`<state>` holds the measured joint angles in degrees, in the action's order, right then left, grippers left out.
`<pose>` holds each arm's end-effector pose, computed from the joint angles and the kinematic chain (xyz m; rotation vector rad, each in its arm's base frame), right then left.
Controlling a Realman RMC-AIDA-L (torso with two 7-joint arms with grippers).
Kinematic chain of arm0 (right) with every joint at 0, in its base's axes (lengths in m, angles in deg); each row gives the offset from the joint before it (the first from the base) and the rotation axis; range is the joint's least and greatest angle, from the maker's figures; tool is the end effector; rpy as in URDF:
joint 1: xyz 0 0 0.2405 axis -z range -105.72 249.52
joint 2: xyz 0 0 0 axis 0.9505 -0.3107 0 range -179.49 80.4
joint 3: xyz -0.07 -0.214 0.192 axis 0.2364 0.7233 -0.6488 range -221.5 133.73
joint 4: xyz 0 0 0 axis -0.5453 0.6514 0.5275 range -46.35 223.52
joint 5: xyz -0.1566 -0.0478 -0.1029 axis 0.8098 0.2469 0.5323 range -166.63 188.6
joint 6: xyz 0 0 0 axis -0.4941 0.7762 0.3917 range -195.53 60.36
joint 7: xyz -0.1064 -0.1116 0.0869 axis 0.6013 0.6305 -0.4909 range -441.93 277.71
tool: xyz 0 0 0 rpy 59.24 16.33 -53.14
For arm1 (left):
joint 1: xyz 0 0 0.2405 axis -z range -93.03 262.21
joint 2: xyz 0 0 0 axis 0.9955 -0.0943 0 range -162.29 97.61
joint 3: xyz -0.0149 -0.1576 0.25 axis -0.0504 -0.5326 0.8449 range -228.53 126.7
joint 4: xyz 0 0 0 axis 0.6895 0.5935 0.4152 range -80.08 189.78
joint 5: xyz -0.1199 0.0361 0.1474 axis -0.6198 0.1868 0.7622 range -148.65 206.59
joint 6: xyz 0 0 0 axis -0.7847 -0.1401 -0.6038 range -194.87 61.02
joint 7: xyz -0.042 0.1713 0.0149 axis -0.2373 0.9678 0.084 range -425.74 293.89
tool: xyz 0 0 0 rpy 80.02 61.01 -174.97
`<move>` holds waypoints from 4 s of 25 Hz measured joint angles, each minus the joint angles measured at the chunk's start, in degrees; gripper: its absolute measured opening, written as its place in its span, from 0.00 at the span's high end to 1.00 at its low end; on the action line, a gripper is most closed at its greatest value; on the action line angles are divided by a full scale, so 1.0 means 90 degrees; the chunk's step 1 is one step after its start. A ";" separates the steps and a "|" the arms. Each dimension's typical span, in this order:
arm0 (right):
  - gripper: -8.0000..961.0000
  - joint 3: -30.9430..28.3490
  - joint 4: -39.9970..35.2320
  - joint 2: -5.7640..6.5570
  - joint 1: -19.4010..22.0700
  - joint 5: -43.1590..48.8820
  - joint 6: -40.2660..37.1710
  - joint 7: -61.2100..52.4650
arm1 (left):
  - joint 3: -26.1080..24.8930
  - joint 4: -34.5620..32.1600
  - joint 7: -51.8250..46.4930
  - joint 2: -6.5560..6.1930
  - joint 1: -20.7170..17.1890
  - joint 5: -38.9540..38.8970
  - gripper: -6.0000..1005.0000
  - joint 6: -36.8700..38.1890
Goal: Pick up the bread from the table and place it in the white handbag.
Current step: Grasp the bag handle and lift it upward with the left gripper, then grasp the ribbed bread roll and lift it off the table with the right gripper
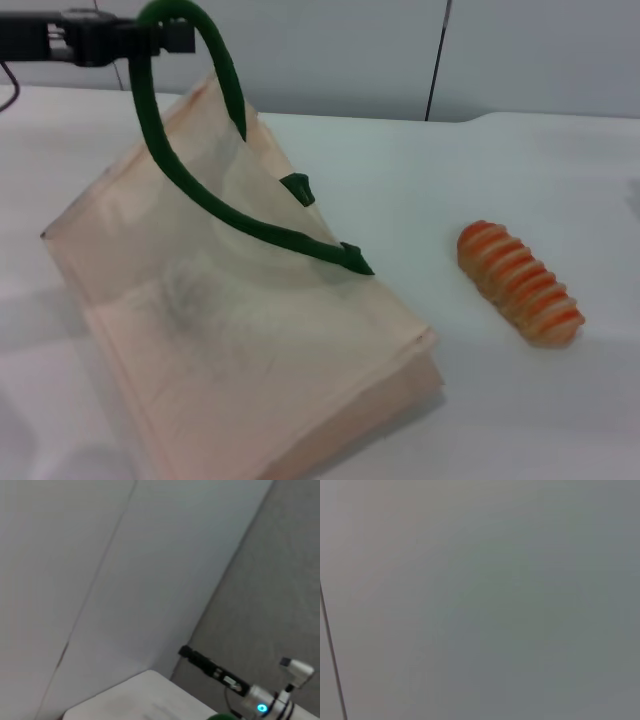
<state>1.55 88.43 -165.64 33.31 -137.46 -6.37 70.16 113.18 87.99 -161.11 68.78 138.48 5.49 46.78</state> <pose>0.3206 0.4499 0.0198 -1.5212 0.6959 0.8569 -0.2101 0.4201 0.1110 -2.6952 -0.8434 -0.9150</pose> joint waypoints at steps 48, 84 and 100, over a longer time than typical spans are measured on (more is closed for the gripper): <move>0.07 0.0038 -0.5364 0.0238 -0.0113 1.1970 0.1548 -0.8729 | 0.0000 0.0194 -0.0273 -0.0181 0.0534 0.1007 0.87 0.0265; 0.07 0.0315 -0.4183 0.0061 -0.0777 1.2685 0.1598 -0.9004 | 0.0000 0.0195 -0.0273 -0.0172 0.0472 0.0825 0.86 0.0266; 0.08 0.0844 -0.3893 0.0051 -0.0801 1.2651 0.1064 -0.8791 | 0.0000 0.0195 -0.0261 -0.0171 0.0465 0.0823 0.86 0.0266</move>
<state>9.14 53.40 -165.18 26.11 -23.60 3.20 -8.95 113.18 89.75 -163.46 67.24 142.66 12.90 49.18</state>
